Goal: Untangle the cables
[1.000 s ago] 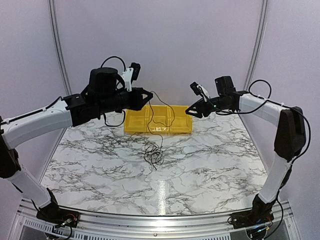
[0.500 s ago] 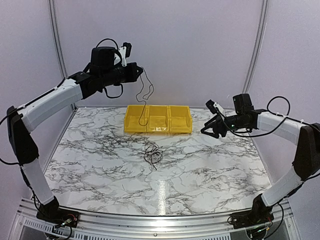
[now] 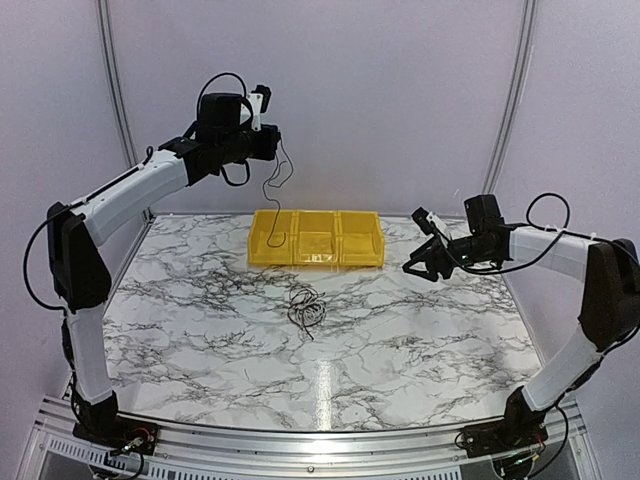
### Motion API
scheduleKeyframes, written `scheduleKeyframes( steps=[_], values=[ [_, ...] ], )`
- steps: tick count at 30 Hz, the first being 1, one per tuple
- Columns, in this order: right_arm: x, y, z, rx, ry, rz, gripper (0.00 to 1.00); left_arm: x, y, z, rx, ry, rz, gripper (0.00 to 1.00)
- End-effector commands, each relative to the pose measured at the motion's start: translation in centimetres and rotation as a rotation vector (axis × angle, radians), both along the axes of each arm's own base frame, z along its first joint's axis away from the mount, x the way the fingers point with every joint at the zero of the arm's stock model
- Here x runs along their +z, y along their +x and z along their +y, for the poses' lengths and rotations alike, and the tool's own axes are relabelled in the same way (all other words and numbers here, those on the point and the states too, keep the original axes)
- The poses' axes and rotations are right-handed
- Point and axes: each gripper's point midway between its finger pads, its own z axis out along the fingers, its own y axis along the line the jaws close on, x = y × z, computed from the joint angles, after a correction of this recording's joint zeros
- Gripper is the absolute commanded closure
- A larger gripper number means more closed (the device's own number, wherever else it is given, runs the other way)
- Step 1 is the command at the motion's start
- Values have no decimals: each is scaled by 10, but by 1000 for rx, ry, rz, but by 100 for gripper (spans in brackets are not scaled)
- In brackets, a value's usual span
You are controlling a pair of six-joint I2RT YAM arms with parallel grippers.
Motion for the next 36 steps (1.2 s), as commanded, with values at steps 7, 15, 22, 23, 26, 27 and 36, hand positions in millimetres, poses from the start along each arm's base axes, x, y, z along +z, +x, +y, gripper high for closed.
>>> scheduleKeyframes(
  steps=[7, 15, 22, 23, 26, 27, 36],
  values=[
    [7, 9, 3, 16, 30, -18, 40, -16, 42, 13, 50, 128, -61, 100],
    [2, 9, 5, 28, 41, 3, 41, -90, 30, 12, 15, 154, 99, 100],
    [1, 8, 6, 36, 44, 9, 41, -132, 16, 16, 8, 151, 200, 100],
    [0, 8, 6, 36, 43, 11, 41, -137, 17, 15, 7, 150, 211, 100],
    [0, 8, 7, 39, 46, 14, 41, -152, 19, 11, -1, 140, 242, 100],
    [-1, 7, 7, 40, 45, 15, 41, -158, 20, 11, 2, 140, 252, 100],
    [-1, 7, 6, 37, 39, 12, 41, -199, 41, 13, 79, 136, 316, 100]
  ],
)
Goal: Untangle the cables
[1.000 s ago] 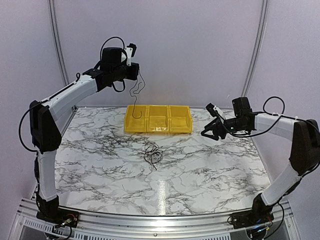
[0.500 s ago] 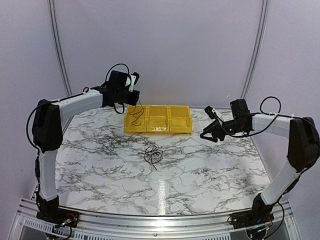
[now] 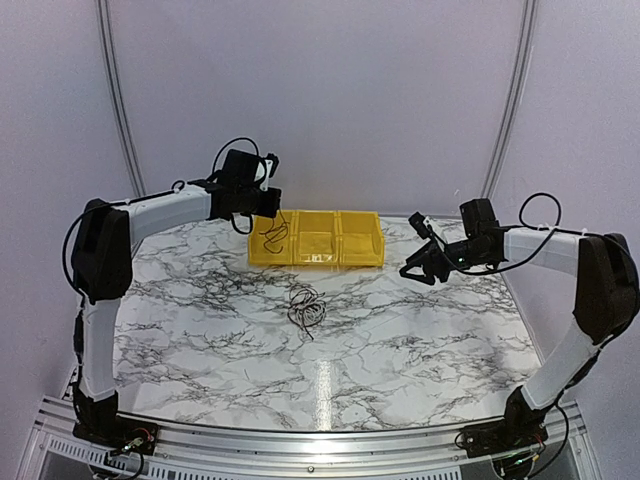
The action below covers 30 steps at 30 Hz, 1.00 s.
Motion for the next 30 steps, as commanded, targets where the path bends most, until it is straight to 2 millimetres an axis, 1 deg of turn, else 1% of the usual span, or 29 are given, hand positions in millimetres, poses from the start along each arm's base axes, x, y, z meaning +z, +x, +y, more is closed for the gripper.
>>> scheduleKeyframes(
  steps=[1, 7, 13, 17, 18, 19, 22, 24, 26, 30],
  values=[
    [13, 8, 0, 8, 12, -36, 41, -17, 16, 5, 80, -26, 23, 100],
    [10, 8, 0, 9, 11, -26, 41, -46, 20, 8, 148, -49, 82, 100],
    [9, 8, 1, 11, 13, -21, 41, -76, 21, 0, 133, -71, 148, 100],
    [10, 8, 1, 12, 13, -21, 41, -85, 21, -3, 129, -72, 176, 100],
    [10, 7, 1, 13, 13, -20, 40, -85, 20, -2, 130, -72, 177, 100],
    [9, 8, 1, 12, 13, -20, 41, -84, 20, -2, 131, -71, 177, 96],
    [9, 7, 1, 15, 16, -18, 41, -76, 19, 0, 130, -70, 173, 75],
    [9, 7, 1, 17, 17, -15, 41, -67, 15, 2, 129, -73, 170, 65],
    [10, 7, 2, 17, 19, -15, 41, -55, 10, 4, 128, -84, 165, 59],
    [12, 8, 1, 13, 16, -21, 41, -31, -3, 9, 121, -104, 151, 53]
  ],
)
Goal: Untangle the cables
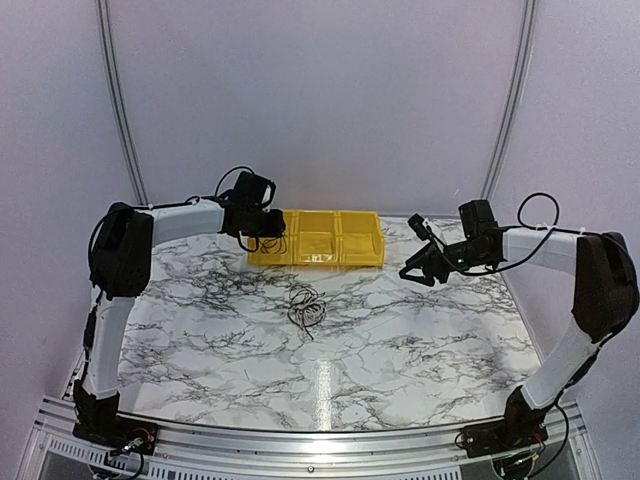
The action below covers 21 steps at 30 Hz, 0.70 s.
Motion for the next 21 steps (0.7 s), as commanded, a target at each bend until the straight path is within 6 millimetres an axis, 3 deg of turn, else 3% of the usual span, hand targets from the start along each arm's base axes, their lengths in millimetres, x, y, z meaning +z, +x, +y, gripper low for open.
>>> scheduleKeyframes(
  steps=[1, 3, 6, 12, 14, 18, 21],
  values=[
    [17, 8, 1, 11, 18, -39, 41, 61, -16, 9, -6, -46, -54, 52],
    [18, 8, 1, 12, 20, -42, 41, 77, -25, 11, -20, -61, -67, 47],
    [21, 6, 2, 17, 26, -41, 41, 84, -40, 10, -64, -79, -59, 41],
    [32, 3, 3, 25, 39, -64, 41, 77, -61, 9, -113, -89, -5, 42],
    [37, 1, 3, 30, 40, -80, 41, 73, -80, -4, -202, -123, 32, 45],
    [44, 0, 5, 22, 21, -113, 41, 70, -137, -34, -444, -102, 43, 45],
    [49, -6, 16, 52, 29, -128, 41, 69, -173, -44, -558, -88, 64, 48]
  ],
)
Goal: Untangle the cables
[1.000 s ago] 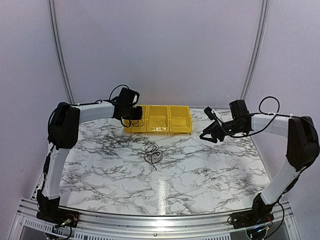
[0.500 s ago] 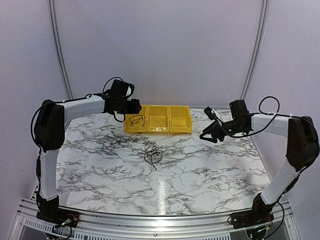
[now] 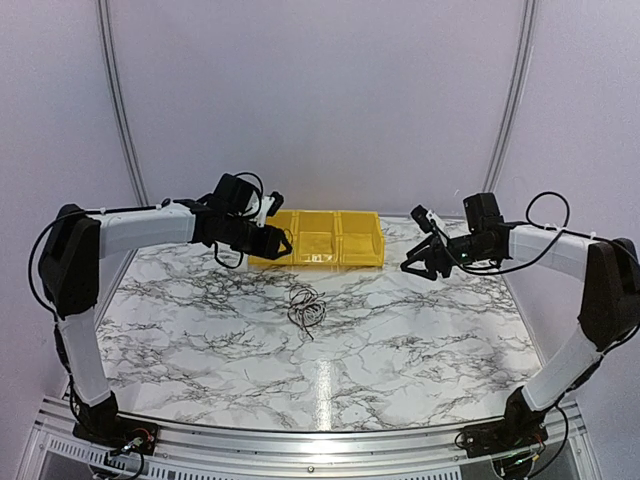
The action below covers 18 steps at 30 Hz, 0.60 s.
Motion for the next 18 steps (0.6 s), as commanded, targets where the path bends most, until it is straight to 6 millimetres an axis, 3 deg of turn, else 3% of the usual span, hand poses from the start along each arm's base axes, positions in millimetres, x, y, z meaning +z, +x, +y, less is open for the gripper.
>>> scheduleKeyframes(
  steps=[1, 5, 8, 11, 15, 18],
  values=[
    [26, -5, 18, 46, 10, -83, 41, 24, -63, -27, -245, -31, -5, 50],
    [16, -21, 42, 112, -40, -105, 43, 8, -71, -25, -211, -43, 52, 53],
    [24, -31, 54, 155, -46, -139, 47, -10, -85, -42, -246, -69, 106, 53],
    [36, -34, 59, 176, -32, -182, 48, -14, -87, -55, -203, -73, 87, 51],
    [27, -21, 75, 164, -84, -185, 50, -2, -62, -30, 84, -129, -20, 49],
    [1, -12, 98, 196, -190, -155, 49, 10, -70, -11, 130, -172, -78, 44]
  ],
)
